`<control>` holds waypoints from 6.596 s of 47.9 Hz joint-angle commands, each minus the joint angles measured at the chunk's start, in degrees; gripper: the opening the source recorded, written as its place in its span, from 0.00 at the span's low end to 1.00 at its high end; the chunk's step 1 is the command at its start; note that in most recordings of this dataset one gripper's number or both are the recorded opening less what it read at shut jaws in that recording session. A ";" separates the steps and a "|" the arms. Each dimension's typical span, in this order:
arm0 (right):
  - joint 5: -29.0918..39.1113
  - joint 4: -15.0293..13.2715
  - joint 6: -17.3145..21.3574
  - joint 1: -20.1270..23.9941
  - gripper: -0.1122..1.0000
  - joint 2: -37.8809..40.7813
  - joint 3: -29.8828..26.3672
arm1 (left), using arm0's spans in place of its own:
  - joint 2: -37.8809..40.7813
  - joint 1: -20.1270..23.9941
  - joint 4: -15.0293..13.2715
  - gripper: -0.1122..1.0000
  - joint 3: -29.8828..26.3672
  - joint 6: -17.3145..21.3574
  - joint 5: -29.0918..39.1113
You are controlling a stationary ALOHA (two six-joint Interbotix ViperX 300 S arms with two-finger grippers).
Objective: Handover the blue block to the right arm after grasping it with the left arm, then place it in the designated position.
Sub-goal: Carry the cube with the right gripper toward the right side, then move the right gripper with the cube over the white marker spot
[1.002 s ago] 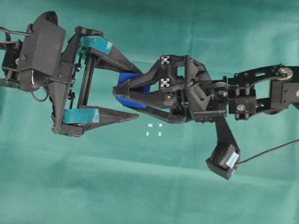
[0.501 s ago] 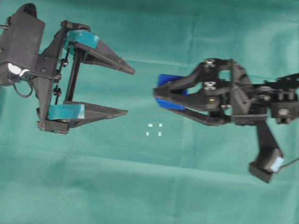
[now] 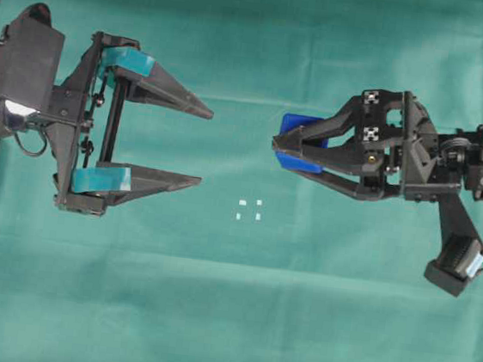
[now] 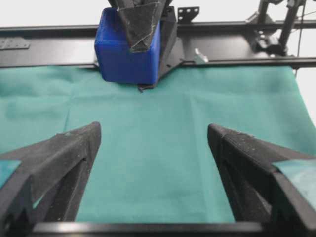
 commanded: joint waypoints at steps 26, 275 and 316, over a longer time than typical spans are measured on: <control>-0.18 6.42 8.17 0.62 0.56 -1.05 -0.70 | -0.44 -0.09 -0.09 0.99 -0.97 0.00 -0.26; 23.99 20.65 64.78 6.06 0.56 -2.37 -1.23 | -0.18 -0.09 -0.09 0.99 -1.58 0.18 -0.26; 18.63 20.65 64.95 5.98 0.56 8.88 -1.32 | -0.18 -0.09 -0.09 0.99 -1.58 0.09 -0.26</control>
